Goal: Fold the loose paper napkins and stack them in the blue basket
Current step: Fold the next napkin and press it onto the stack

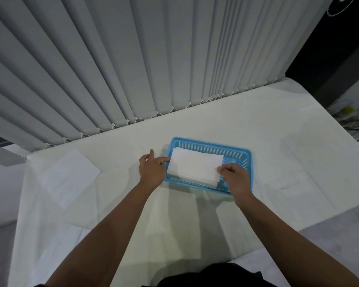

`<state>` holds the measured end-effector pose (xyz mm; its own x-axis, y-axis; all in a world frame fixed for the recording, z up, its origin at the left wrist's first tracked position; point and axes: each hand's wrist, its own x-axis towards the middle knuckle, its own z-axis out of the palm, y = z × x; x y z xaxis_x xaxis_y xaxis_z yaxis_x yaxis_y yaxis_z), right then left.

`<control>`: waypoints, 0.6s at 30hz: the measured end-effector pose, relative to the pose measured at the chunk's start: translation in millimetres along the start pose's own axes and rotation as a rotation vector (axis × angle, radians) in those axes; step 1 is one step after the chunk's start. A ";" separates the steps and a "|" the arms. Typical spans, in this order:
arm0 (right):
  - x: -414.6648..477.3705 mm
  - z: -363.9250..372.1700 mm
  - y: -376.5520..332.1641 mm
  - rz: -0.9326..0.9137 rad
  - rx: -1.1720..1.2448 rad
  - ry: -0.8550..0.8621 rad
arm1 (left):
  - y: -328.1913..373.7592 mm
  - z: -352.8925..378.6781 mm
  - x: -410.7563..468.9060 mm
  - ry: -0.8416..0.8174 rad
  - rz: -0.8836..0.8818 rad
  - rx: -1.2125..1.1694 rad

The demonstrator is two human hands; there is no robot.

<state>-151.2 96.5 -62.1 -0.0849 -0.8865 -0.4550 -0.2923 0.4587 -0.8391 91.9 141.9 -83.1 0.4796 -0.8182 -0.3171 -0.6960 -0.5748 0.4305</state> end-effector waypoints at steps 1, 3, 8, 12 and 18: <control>0.6 0.3 0.0 -0.002 -0.006 -0.004 | -0.1 -0.3 0.4 -0.001 -0.005 -0.005; 1.1 2.0 -0.8 -0.007 -0.018 -0.013 | -0.5 -0.4 0.9 -0.003 -0.010 -0.006; 1.7 5.6 -3.4 -0.033 -0.027 -0.032 | -2.1 0.8 2.7 -0.002 0.007 0.021; 3.7 4.6 -1.7 -0.029 -0.050 -0.023 | -2.9 1.6 4.2 0.004 0.018 0.027; 3.8 3.4 1.8 -0.028 -0.034 -0.035 | -3.8 1.2 2.5 0.007 0.037 0.025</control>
<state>-148.9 94.3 -66.3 -0.0433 -0.8959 -0.4421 -0.3265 0.4309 -0.8413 95.1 142.1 -86.6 0.4571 -0.8389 -0.2956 -0.7261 -0.5438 0.4207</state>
